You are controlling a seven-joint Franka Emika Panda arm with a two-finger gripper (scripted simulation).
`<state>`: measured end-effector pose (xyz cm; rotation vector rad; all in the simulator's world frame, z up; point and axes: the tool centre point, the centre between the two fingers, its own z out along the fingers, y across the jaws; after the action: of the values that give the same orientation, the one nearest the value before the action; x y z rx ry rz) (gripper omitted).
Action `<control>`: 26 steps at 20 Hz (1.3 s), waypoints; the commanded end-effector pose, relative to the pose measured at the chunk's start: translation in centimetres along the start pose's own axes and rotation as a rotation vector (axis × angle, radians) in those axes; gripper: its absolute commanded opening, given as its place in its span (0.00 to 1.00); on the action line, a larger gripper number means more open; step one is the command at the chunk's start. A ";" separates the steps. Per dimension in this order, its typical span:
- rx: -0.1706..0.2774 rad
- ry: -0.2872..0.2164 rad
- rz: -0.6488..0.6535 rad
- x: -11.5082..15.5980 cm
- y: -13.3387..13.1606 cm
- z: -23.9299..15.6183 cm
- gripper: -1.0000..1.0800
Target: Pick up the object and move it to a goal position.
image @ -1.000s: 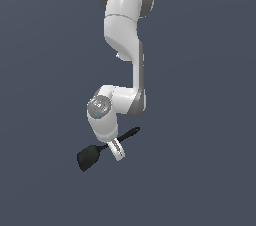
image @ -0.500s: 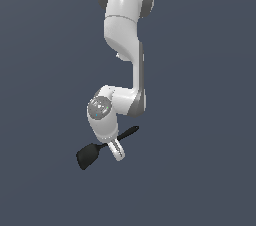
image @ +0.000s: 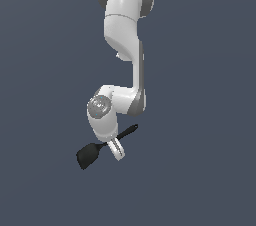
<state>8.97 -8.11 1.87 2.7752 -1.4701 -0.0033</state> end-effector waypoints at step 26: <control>0.004 -0.002 0.000 -5.2 8.6 -14.0 0.00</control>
<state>-0.30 -8.58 14.71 2.7783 -1.4713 -0.0055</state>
